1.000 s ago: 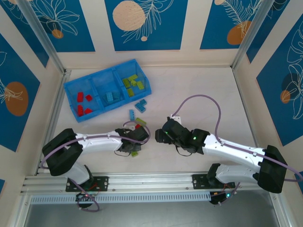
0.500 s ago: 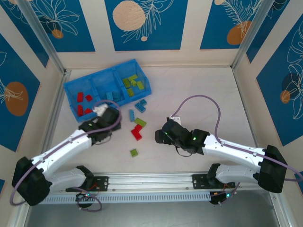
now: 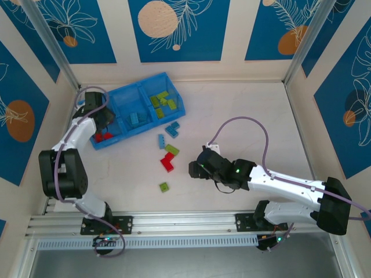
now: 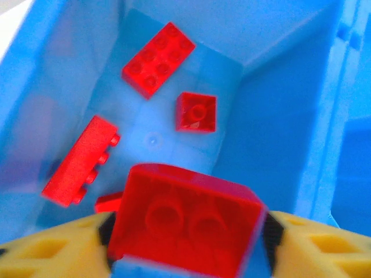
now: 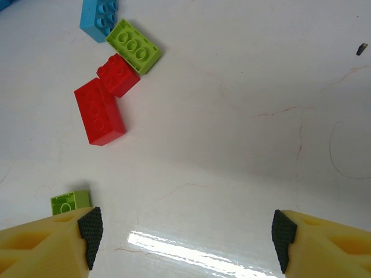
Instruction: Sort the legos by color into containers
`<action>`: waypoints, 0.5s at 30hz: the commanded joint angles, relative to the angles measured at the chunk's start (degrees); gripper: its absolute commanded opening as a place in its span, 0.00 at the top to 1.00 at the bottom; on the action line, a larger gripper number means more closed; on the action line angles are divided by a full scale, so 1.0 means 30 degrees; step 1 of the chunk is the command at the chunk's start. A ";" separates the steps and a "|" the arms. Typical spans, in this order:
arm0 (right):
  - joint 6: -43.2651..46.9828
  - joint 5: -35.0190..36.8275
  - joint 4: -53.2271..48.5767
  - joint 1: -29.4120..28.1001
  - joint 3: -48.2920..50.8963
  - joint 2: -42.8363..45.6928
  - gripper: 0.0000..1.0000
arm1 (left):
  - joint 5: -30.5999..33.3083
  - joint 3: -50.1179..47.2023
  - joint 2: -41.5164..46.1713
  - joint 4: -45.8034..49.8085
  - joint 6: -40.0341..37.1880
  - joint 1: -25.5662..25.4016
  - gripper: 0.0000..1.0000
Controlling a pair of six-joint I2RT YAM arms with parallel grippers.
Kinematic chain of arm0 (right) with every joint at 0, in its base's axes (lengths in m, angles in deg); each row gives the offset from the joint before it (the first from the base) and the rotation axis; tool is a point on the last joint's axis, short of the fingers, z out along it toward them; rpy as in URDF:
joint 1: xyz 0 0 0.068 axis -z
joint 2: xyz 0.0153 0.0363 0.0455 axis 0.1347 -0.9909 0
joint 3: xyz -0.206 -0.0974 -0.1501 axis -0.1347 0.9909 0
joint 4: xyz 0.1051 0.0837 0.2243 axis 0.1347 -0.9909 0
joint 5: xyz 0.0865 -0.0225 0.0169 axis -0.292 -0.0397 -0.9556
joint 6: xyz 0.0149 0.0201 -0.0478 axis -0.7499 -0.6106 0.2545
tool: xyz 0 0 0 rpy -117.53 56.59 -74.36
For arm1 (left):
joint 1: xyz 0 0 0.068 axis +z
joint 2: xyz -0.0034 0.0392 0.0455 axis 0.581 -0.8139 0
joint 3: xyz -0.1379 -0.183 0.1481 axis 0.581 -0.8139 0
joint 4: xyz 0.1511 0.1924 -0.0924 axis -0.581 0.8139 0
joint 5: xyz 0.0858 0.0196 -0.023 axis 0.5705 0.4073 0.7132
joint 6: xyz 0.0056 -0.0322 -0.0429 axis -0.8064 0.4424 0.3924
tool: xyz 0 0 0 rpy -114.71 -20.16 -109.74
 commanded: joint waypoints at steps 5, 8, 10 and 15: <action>-0.0290 0.0941 -0.0400 -0.0238 -0.0601 0.0506 0.21 | -0.1423 -0.0024 0.2632 0.0728 0.0163 0.0134 0.23; 0.0615 0.0913 0.0001 0.0136 -0.0933 -0.0050 0.20 | -0.2228 -0.0987 0.5224 0.1243 -0.0335 -0.0622 0.24; 0.1273 0.0567 0.0163 0.0541 -0.1462 -0.0675 0.20 | -0.2725 -0.1376 0.7016 0.1774 -0.1198 -0.1788 0.24; 0.3395 -0.0848 0.0917 0.1519 -0.3153 -0.3265 0.20 | -0.1813 -0.1713 1.1100 0.4379 -0.3928 -0.7660 0.24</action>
